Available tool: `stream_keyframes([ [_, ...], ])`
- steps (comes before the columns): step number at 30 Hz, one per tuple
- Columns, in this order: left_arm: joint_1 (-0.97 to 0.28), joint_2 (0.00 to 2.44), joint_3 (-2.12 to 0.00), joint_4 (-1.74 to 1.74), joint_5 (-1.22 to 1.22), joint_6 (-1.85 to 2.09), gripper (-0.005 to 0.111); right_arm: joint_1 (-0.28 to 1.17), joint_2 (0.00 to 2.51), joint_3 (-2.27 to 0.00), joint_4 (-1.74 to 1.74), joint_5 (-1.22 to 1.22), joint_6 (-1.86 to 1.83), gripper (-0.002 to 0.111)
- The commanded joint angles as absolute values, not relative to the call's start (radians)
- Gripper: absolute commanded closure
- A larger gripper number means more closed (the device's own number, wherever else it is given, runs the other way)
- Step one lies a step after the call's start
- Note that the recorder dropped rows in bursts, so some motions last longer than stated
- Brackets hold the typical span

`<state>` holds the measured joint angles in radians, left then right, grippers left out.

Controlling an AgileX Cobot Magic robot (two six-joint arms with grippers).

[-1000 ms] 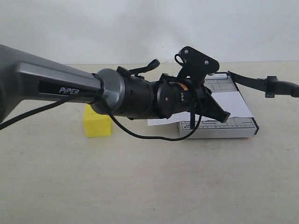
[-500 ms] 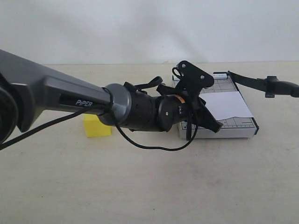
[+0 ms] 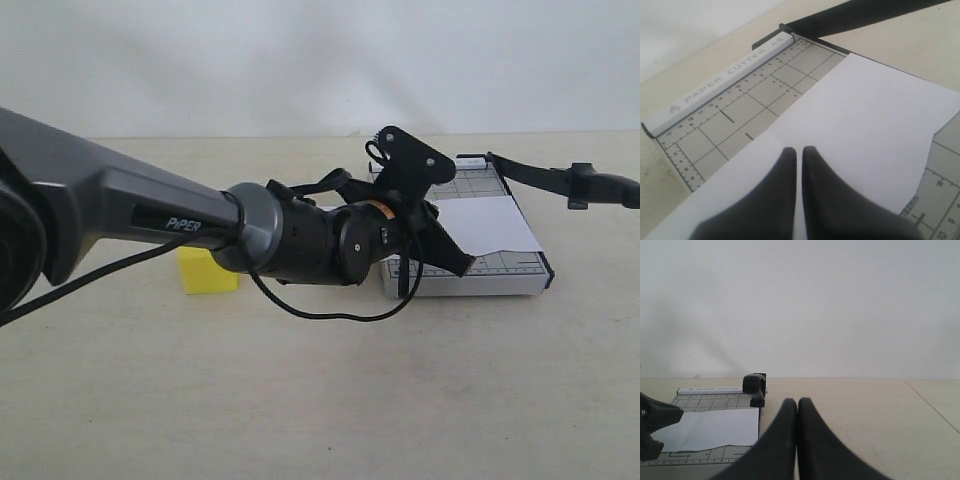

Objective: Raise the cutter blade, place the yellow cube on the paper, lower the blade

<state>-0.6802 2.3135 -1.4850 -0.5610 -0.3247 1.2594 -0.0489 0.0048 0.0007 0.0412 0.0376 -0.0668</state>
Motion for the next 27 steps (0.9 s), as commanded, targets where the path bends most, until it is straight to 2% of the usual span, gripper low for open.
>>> stream_keyframes([
  [1, -0.68, 2.329, -1.494, -0.559, -0.345, 1.257, 0.102, -0.048, 0.0, 0.0, 0.042, 0.03, -0.064, 0.108],
  [13, -0.68, 2.381, -1.591, -0.559, -0.289, 1.254, 0.102, -0.048, 0.0, 0.0, 0.042, 0.03, -0.064, 0.108],
  [27, -0.68, 2.392, -1.594, -0.559, -0.278, 1.254, 0.102, -0.048, 0.0, 0.0, 0.042, 0.03, -0.064, 0.108],
])
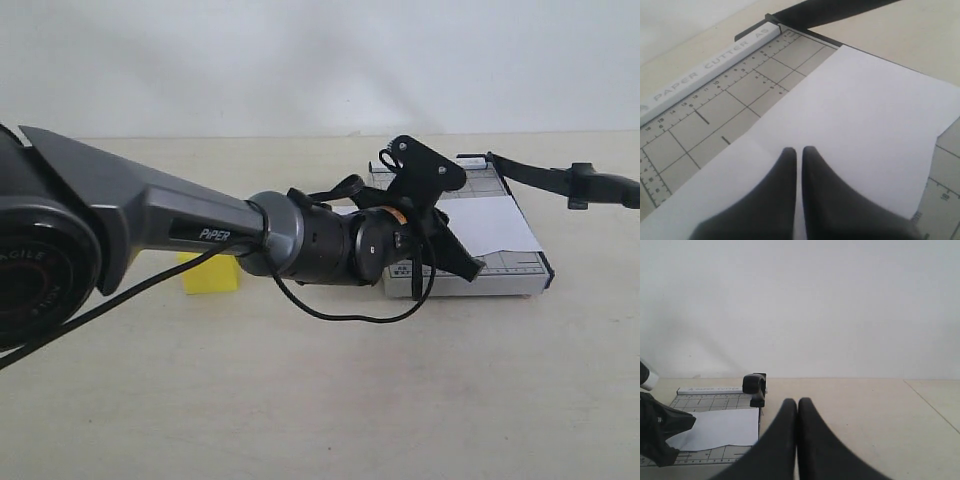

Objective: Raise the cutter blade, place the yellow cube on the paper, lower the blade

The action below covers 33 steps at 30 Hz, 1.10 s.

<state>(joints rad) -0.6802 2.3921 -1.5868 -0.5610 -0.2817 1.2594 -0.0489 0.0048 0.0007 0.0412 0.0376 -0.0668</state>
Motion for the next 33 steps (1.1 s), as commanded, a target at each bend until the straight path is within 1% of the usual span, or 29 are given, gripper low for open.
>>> stream_keyframes([
  [1, -0.68, 2.396, -1.594, -0.559, -0.283, 1.254, 0.102, -0.048, 0.0, 0.0, 0.042, 0.03, -0.064, 0.108],
  [11, -0.686, 2.428, -1.676, -0.53, -0.262, 1.227, 0.102, -0.048, 0.0, 0.0, 0.042, 0.029, -0.064, 0.108],
  [15, -0.686, 2.419, -1.687, -0.53, -0.215, 1.23, 0.102, -0.048, 0.0, 0.0, 0.042, 0.029, -0.064, 0.108],
  [17, -0.682, 2.396, -1.687, -0.53, -0.137, 1.276, 0.102, -0.048, 0.0, 0.0, 0.042, 0.029, -0.064, 0.108],
  [20, -0.665, 2.368, -1.687, -0.53, -0.069, 1.333, 0.102, -0.048, 0.0, 0.0, 0.042, 0.029, -0.064, 0.108],
  [29, -0.577, 2.314, -1.685, -0.53, 0.023, 1.372, 0.102, -0.048, 0.0, 0.0, 0.042, 0.029, -0.064, 0.108],
  [33, -0.547, 2.312, -1.685, -0.535, 0.025, 1.377, 0.102, -0.048, 0.0, 0.0, 0.042, 0.029, -0.064, 0.108],
])
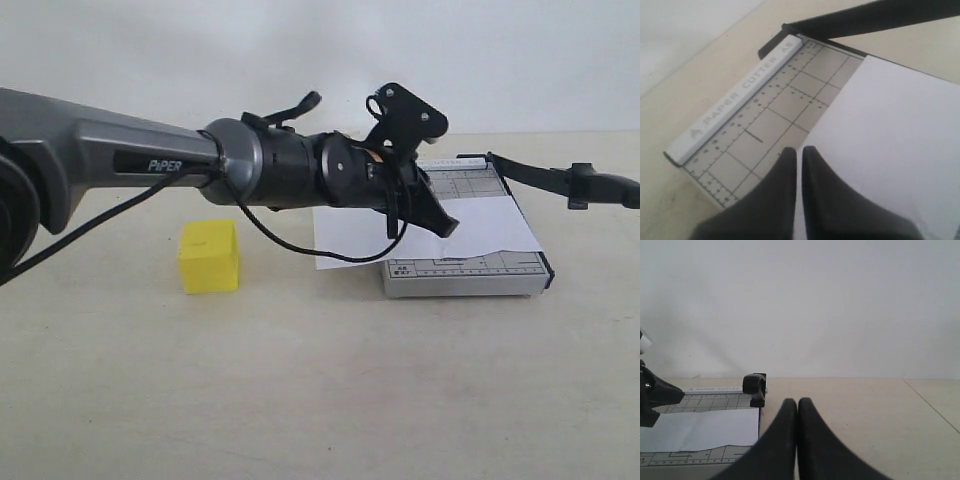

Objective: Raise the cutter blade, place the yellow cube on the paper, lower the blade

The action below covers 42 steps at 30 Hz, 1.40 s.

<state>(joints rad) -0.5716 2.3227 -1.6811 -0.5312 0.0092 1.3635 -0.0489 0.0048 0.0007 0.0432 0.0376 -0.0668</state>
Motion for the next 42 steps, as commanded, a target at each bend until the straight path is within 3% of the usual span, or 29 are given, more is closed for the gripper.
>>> stream_keyframes([
  [1, -0.544, 2.312, -1.685, -0.535, 0.023, 1.369, 0.102, -0.048, 0.0, 0.0, 0.042, 0.029, -0.064, 0.108],
  [42, -0.606, 2.44, -1.692, -0.535, -0.097, 1.281, 0.102, -0.048, 0.0, 0.0, 0.042, 0.029, -0.064, 0.108],
])
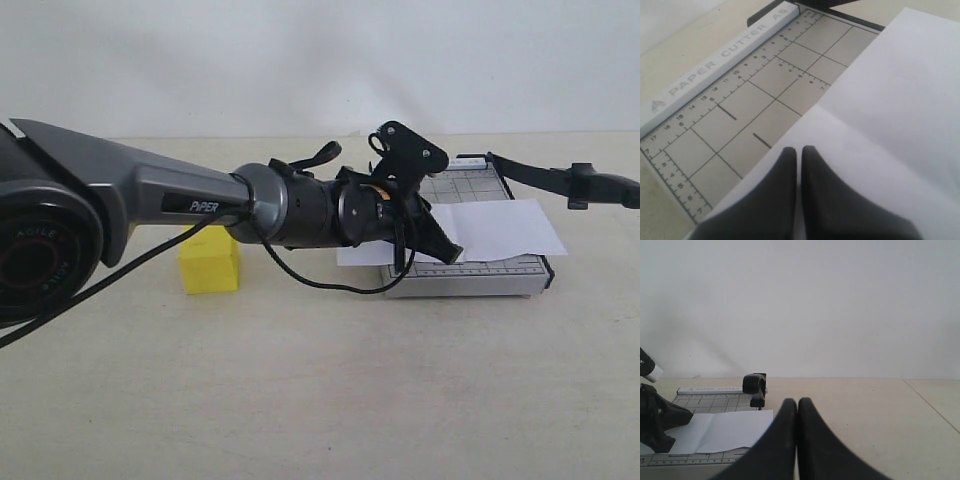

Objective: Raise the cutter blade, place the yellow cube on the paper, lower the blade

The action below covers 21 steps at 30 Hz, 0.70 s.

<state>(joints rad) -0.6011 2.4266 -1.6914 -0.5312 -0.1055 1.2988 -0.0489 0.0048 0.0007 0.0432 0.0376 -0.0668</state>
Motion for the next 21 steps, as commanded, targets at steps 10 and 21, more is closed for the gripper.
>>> stream_keyframes([
  [10, -0.638, 2.441, -1.746, -0.535, -0.097, 1.272, 0.102, -0.048, 0.0, 0.0, 0.042, 0.029, -0.064, 0.108],
  [21, -0.572, 2.259, -1.746, -0.518, 0.136, 1.309, 0.102, -0.048, 0.0, 0.0, 0.042, 0.029, -0.064, 0.108],
])
